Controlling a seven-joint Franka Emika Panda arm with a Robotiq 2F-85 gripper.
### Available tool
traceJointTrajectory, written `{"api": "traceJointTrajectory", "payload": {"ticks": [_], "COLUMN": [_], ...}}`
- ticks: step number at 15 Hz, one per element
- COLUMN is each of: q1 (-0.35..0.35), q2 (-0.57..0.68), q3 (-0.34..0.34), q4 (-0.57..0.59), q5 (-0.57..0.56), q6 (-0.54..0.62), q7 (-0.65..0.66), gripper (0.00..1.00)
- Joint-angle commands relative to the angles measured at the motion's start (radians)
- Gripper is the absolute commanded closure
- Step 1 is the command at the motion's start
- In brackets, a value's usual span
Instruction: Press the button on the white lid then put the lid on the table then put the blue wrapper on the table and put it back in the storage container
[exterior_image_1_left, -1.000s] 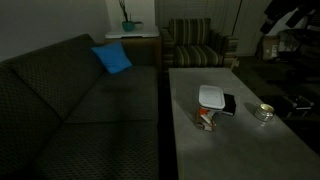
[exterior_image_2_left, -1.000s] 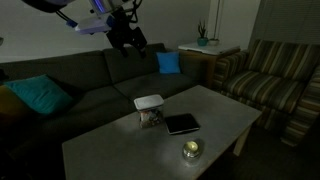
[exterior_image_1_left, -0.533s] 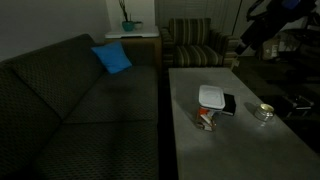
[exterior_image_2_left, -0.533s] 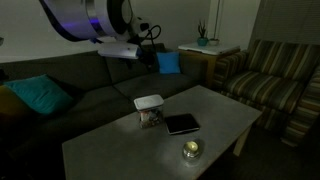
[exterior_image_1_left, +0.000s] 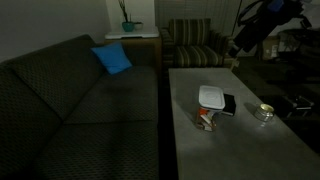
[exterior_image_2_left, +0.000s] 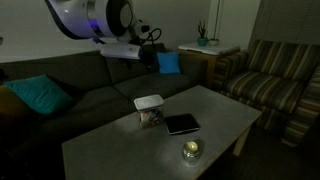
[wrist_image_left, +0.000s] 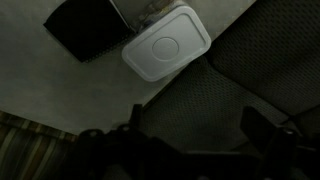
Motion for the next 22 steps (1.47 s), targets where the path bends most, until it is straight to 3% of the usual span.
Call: {"api": "traceJointTrajectory", "payload": {"ticks": [1,5,6,9,15,22], "q1": [-0.040,-0.035,0.070,0.142,0.281,0.358], "q2": [0.066,0.195,0.192,0.264,0.388,0.478], "q3": [0.089,0.109,0.009,-0.072,-0.202,-0.239], "q4": [0.104,0.272,0.301,0.410,0.581,0.698], "q5": [0.006,0.019,0.171,0.280,0.366,0.422], "q6": [-0.190,-0.328,-0.327,-0.371,-0.383,-0.415], "q7": [-0.116,-0.257,-0.363,-0.437,-0.405,-0.325], "gripper": [0.00,0.00,0.00,0.00,0.00,0.00]}}
